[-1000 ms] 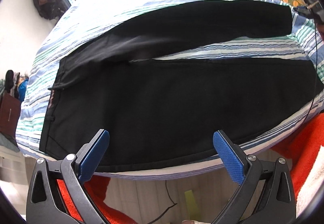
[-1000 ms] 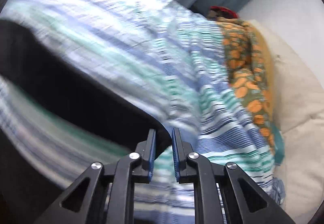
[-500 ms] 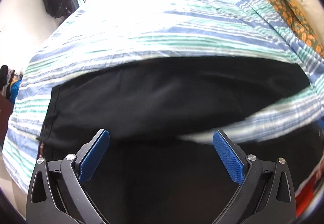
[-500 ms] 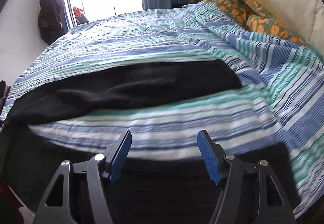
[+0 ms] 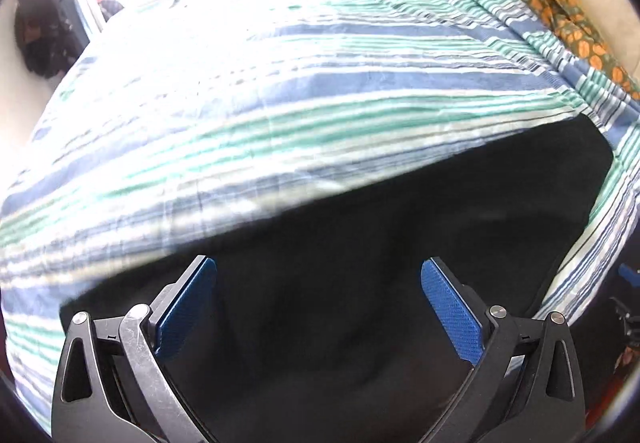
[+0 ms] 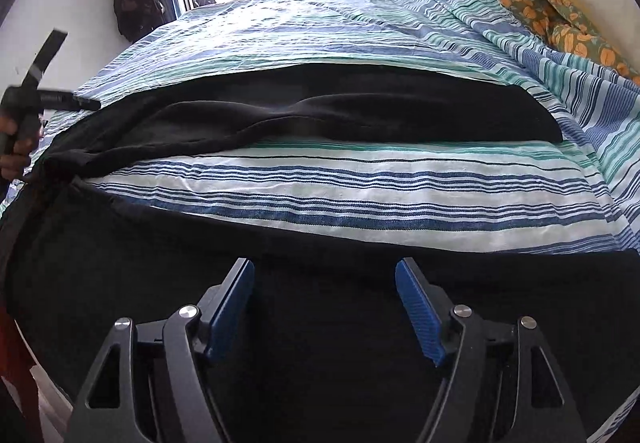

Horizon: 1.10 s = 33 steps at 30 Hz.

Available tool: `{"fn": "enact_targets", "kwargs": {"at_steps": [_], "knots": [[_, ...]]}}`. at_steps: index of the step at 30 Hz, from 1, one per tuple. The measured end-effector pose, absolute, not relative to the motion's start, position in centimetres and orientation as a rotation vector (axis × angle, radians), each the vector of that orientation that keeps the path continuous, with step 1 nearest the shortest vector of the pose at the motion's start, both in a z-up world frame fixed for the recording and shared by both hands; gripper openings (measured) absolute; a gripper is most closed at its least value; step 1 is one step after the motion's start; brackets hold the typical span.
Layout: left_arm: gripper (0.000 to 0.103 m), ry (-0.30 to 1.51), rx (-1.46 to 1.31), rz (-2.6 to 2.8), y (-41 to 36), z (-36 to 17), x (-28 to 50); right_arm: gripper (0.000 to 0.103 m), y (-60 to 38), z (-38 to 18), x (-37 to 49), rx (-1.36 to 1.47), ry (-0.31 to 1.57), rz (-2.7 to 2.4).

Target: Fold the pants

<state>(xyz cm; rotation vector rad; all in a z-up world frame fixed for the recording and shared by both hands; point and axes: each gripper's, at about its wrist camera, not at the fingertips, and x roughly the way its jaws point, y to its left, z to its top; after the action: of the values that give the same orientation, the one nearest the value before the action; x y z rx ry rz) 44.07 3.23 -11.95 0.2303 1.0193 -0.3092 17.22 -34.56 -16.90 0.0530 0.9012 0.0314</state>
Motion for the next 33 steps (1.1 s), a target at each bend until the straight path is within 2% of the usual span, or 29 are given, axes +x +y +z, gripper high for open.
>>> {"fn": "enact_targets", "kwargs": {"at_steps": [4,9,11,13,14,17,21,26,27,28,33], "knots": [[0.101,1.145,0.323,-0.449,2.9,-14.5,49.9,0.078,-34.4,-17.0,17.6,0.054,0.907,0.036],[0.099,1.172,0.446,-0.566,0.6,-16.3,50.6,0.083,-34.1,-17.4,17.8,0.043,0.910,0.043],[0.087,1.202,0.438,-0.610,0.5,-17.1,51.3,0.086,-33.9,-17.6,17.9,0.026,0.913,0.045],[0.059,1.249,0.447,-0.646,0.2,-17.8,51.5,0.088,-33.7,-17.7,18.0,0.014,0.912,0.045],[0.054,1.275,0.461,-0.663,0.1,-18.2,51.2,0.090,-33.6,-17.8,18.1,0.012,0.913,0.046],[0.046,1.277,0.495,-0.677,0.3,-18.3,50.3,0.091,-33.7,-17.9,18.3,0.015,0.913,0.046],[0.027,1.304,0.458,-0.673,1.8,-17.8,50.2,0.092,-33.7,-18.0,18.4,0.014,0.910,0.045],[0.025,1.307,0.490,-0.705,2.3,-17.2,48.0,0.094,-33.9,-18.0,18.4,0.021,0.907,0.046],[0.021,1.301,0.497,-0.695,2.4,-17.1,47.8,0.094,-33.8,-18.0,18.4,0.019,0.906,0.046],[0.012,1.290,0.510,-0.676,2.2,-16.9,47.4,0.094,-33.8,-18.0,18.4,0.017,0.907,0.045],[0.006,1.187,0.634,-0.541,1.2,-16.8,45.7,0.094,-33.8,-18.0,18.4,0.018,0.907,0.045]]}}
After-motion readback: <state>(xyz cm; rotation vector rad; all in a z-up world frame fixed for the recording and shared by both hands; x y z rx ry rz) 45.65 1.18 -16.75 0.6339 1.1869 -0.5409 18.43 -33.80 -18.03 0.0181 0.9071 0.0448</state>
